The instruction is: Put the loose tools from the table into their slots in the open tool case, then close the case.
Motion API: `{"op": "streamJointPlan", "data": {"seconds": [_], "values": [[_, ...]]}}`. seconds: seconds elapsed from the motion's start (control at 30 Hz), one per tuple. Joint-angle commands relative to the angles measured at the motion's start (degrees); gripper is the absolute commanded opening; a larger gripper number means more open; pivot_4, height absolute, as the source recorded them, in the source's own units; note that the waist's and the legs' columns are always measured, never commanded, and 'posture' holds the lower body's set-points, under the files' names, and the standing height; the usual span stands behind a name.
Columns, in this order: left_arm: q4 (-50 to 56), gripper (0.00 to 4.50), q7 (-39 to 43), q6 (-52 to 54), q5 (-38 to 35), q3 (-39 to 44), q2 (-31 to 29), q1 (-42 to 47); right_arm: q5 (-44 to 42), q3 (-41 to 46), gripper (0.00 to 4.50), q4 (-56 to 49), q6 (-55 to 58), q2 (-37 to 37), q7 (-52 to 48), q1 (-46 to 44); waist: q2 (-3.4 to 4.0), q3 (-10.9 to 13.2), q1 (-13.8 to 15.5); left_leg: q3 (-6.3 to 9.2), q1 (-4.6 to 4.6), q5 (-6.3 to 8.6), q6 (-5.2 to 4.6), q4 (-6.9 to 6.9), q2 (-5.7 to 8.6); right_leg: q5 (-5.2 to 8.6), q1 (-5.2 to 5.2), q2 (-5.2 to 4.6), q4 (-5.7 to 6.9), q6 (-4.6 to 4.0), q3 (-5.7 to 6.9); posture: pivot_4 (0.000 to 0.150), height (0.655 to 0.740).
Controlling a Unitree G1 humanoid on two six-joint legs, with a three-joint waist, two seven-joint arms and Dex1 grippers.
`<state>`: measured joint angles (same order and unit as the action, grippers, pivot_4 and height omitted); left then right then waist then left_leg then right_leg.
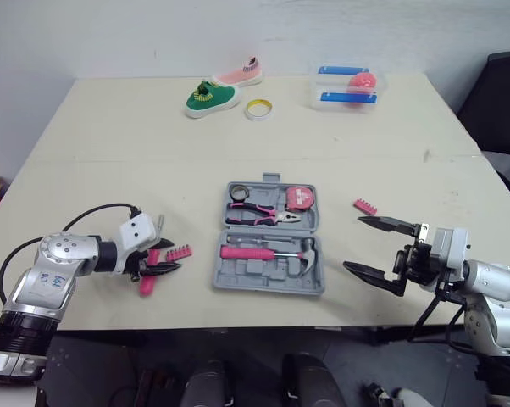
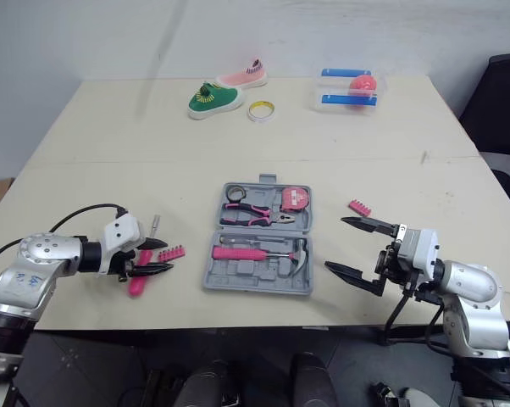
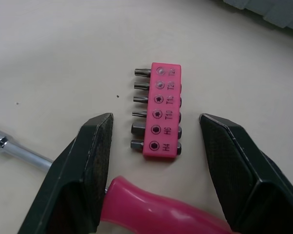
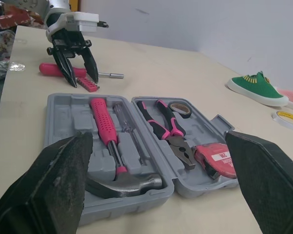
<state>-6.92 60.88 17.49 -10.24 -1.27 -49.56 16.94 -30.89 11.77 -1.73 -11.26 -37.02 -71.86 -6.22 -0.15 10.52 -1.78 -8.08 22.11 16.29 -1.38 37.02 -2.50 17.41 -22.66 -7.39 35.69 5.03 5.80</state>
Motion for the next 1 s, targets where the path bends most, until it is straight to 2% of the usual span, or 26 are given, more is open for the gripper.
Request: {"op": "streamJointPlan", "data": {"seconds": [0.03,0.37,0.43,0.57,0.6,0.83,1.0], "values": [[-1.8,2.76,0.4,1.3,0.6,-0.8,0.1,-2.7,-0.7,1.6,4.5,-1.0,-0.6,-0.7,0.0,0.1,0.0,0.0,0.0,-0.01,0.0,0.01,0.01,0.0,-0.01,0.0,0.0,0.01,0.0,0.0,-0.01,0.15,0.74],[-5.0,2.76,-0.3,-2.8,0.9,-0.2,2.1,-3.7,-0.6,1.1,4.5,-2.4,0.7,-1.1,1.8,-0.6,0.11,-0.1,0.1,-0.06,-0.02,0.13,0.2,0.01,-0.03,0.0,-0.01,0.01,-0.01,-0.01,-0.05,0.15,0.74],[-5.4,2.28,0.0,-3.1,1.4,-0.8,2.1,-3.7,-0.5,1.2,4.5,-2.2,0.6,-1.1,1.8,-0.7,0.16,-0.1,0.1,-0.06,-0.03,0.13,0.2,0.01,-0.03,0.0,-0.01,0.01,-0.01,-0.01,-0.05,0.15,0.74],[-5.8,0.74,0.6,-3.5,1.8,-1.3,2.0,-3.5,-0.5,1.2,4.5,-1.8,0.4,-1.1,1.8,-0.8,0.18,-0.1,0.2,-0.07,-0.04,0.13,0.19,0.02,-0.03,0.0,-0.01,0.02,0.02,-0.01,-0.05,0.15,0.74],[-5.8,0.66,0.8,-3.5,1.8,-1.4,1.9,-3.4,-0.4,1.2,4.5,-1.7,0.3,-1.1,1.8,-0.8,0.18,-0.1,0.2,-0.07,-0.04,0.13,0.2,0.03,-0.03,0.0,-0.01,0.01,0.04,-0.01,-0.05,0.15,0.74],[-5.5,0.66,0.4,-4.5,1.0,0.6,1.2,-2.2,-0.4,1.5,4.5,-0.9,-0.4,-1.0,1.6,-0.5,0.19,-0.1,0.2,-0.07,-0.04,0.13,0.2,0.03,-0.03,0.0,-0.01,0.01,0.04,-0.01,-0.05,0.15,0.74],[-1.2,0.66,1.6,-6.1,-5.8,6.1,2.7,0.6,-0.3,1.9,4.5,-0.4,-1.2,-1.2,1.3,0.3,0.03,0.0,0.2,-0.07,0.0,0.12,0.19,0.03,-0.04,0.0,-0.05,0.02,0.04,-0.01,-0.04,0.15,0.74]]}}
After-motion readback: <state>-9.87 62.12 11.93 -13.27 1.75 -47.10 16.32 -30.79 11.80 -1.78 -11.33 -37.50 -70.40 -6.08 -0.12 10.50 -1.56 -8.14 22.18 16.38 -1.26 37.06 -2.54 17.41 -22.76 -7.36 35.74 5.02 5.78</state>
